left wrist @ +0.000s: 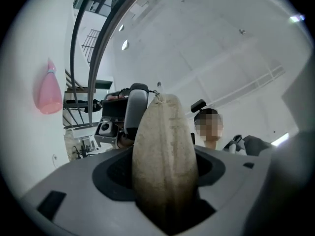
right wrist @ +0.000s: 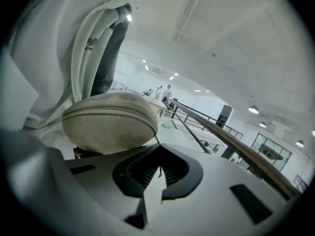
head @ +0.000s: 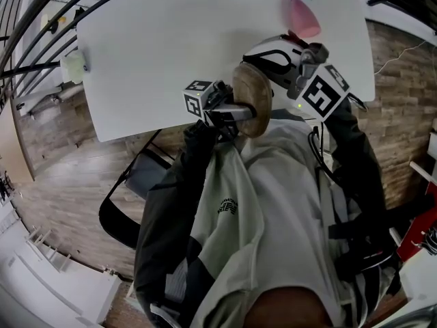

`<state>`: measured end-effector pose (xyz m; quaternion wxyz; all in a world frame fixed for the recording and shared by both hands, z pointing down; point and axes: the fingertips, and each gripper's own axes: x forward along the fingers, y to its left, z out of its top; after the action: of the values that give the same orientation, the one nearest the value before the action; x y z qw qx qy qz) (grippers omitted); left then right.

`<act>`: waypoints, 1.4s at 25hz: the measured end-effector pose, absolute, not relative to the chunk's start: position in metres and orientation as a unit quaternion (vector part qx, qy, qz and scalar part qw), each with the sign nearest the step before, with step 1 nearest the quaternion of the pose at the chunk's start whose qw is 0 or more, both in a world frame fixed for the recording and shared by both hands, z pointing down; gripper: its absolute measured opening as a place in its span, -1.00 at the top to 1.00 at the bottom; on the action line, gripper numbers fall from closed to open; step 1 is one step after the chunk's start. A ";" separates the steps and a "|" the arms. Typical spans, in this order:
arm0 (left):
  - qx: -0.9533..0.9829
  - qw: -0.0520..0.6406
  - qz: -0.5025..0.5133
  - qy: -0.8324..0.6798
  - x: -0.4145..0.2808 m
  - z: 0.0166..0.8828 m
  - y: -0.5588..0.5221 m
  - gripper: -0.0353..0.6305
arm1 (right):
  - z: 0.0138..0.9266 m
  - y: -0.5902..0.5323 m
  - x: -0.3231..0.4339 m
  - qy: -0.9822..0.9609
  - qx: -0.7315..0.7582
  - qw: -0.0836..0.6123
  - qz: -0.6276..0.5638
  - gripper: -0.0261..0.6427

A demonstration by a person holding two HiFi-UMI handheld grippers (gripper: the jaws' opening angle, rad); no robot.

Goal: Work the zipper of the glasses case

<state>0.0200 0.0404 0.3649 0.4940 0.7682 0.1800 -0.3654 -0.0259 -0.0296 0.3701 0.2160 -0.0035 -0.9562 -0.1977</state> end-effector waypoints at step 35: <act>0.838 0.461 -0.285 -0.062 -0.003 0.432 0.006 0.00 | 0.385 -0.002 0.024 -0.806 -0.018 0.421 -0.416 0.94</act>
<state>-0.0026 0.0062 0.4321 0.4609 0.8381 -0.0620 -0.2850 0.0242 -0.0016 0.3852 0.4210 -0.0181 -0.8059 -0.4158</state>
